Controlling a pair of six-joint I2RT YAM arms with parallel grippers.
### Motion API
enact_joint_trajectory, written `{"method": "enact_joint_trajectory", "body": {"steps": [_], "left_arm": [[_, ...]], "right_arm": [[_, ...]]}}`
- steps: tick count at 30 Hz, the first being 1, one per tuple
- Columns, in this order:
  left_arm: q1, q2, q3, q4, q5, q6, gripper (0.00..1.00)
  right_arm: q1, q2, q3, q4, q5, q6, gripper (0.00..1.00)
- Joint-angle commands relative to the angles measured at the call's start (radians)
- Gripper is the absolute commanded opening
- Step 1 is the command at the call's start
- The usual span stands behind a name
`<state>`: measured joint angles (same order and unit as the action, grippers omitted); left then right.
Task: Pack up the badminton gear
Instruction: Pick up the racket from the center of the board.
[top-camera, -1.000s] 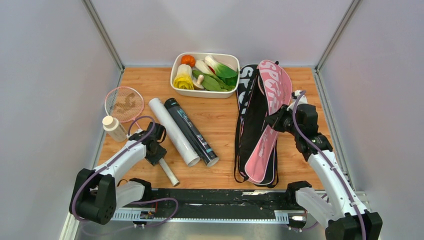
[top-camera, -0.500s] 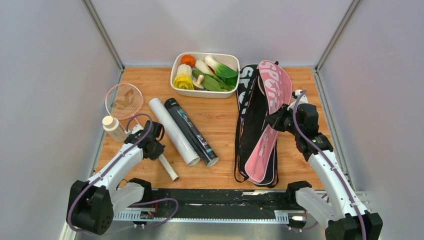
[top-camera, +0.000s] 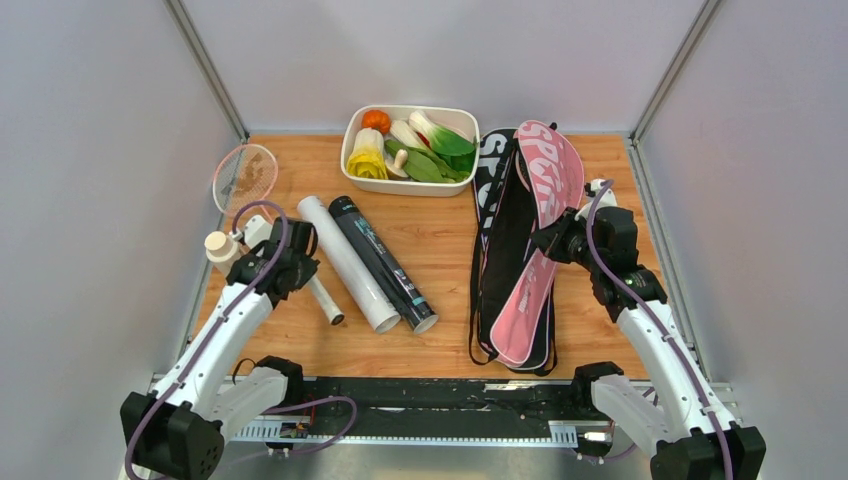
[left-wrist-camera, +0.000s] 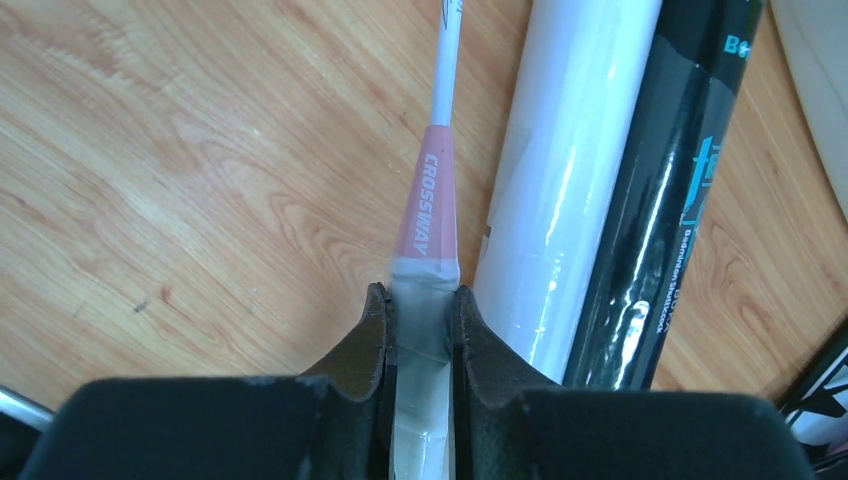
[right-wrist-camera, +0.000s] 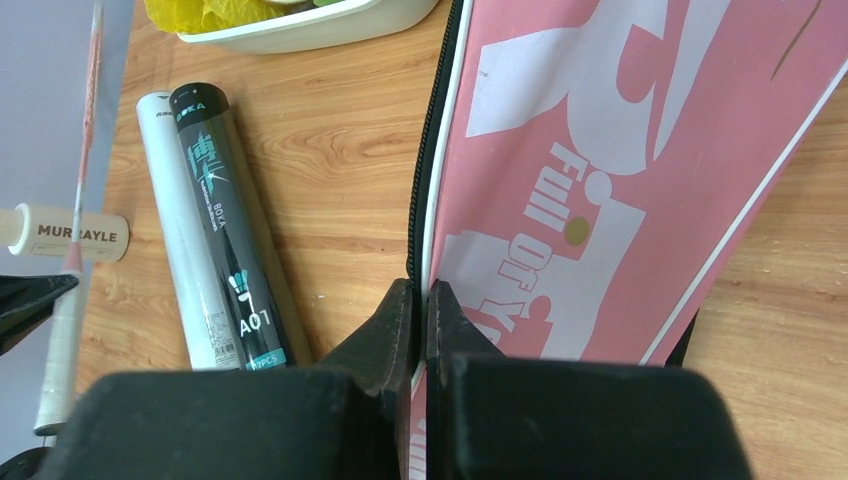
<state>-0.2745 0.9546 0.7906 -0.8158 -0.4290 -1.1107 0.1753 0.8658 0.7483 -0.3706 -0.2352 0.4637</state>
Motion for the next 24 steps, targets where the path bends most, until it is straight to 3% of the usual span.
{"method": "enact_joint_trajectory", "body": {"steps": [1,16,24], "left_arm": [[0.008,-0.034,0.106,-0.009,-0.127,0.057,0.0],[0.003,-0.041,0.252,0.022,-0.117,0.206,0.0],[-0.101,-0.034,0.289,0.053,-0.14,0.329,0.0]], "right_arm": [[-0.002,-0.032,0.062,0.057,0.009,-0.019,0.0],[-0.003,-0.031,0.07,0.05,0.011,-0.018,0.0],[-0.003,-0.022,0.072,0.049,0.013,-0.019,0.0]]}}
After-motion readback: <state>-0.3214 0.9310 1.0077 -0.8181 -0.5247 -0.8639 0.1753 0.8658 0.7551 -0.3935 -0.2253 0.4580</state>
